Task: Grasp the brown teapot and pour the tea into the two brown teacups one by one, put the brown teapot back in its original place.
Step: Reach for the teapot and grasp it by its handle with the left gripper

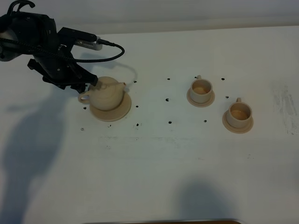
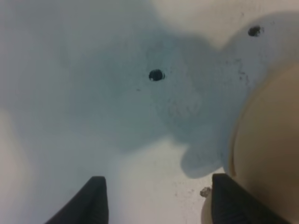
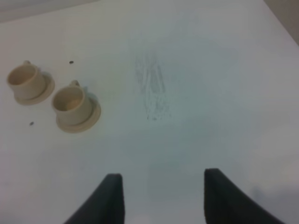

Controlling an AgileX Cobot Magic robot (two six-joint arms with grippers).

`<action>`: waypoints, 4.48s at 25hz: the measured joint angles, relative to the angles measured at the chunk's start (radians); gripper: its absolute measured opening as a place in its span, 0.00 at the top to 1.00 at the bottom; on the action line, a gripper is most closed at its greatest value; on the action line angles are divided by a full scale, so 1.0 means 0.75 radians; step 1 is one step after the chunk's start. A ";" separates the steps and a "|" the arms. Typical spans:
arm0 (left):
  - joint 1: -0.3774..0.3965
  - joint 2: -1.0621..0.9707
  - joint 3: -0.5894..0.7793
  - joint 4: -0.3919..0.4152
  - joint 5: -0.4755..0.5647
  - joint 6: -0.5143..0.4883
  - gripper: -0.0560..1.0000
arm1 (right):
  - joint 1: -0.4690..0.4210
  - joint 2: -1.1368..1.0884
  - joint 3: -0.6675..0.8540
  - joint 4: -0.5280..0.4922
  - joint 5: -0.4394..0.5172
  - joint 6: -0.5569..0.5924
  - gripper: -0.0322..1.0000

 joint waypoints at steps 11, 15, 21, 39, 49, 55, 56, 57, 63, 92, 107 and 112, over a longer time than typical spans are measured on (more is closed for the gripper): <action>0.002 0.000 0.000 -0.067 0.043 0.033 0.50 | 0.000 0.000 0.000 0.000 0.000 0.000 0.57; 0.002 -0.004 0.000 -0.080 0.066 0.037 0.50 | 0.000 0.000 0.000 0.000 0.000 0.000 0.57; 0.003 -0.008 0.000 -0.102 0.130 0.056 0.50 | 0.000 0.000 0.000 0.000 0.000 0.000 0.57; 0.015 -0.010 0.000 -0.180 0.209 0.060 0.50 | 0.000 0.000 0.000 0.000 0.000 0.000 0.57; 0.015 -0.010 0.000 -0.204 0.237 0.122 0.50 | 0.000 0.000 0.000 0.000 0.000 0.000 0.57; 0.023 -0.023 0.000 -0.196 0.207 0.207 0.50 | 0.000 0.000 0.000 0.000 0.000 0.000 0.57; 0.029 -0.035 0.000 -0.196 0.187 0.216 0.50 | 0.000 0.000 0.000 0.000 0.000 0.000 0.57; 0.033 -0.054 0.000 -0.194 0.170 0.225 0.50 | 0.000 0.000 0.000 0.000 0.000 0.000 0.57; 0.040 -0.181 -0.002 -0.216 0.158 0.261 0.50 | 0.000 0.000 0.000 0.000 0.000 0.000 0.57; -0.139 -0.197 0.057 -0.073 0.355 0.253 0.50 | 0.000 0.000 0.000 0.014 0.000 0.000 0.57; -0.170 -0.118 0.067 -0.015 0.259 0.309 0.50 | 0.000 0.000 0.000 0.014 0.000 0.000 0.57; -0.178 -0.093 0.067 -0.011 0.240 0.316 0.50 | 0.000 0.000 0.000 0.014 0.000 0.000 0.57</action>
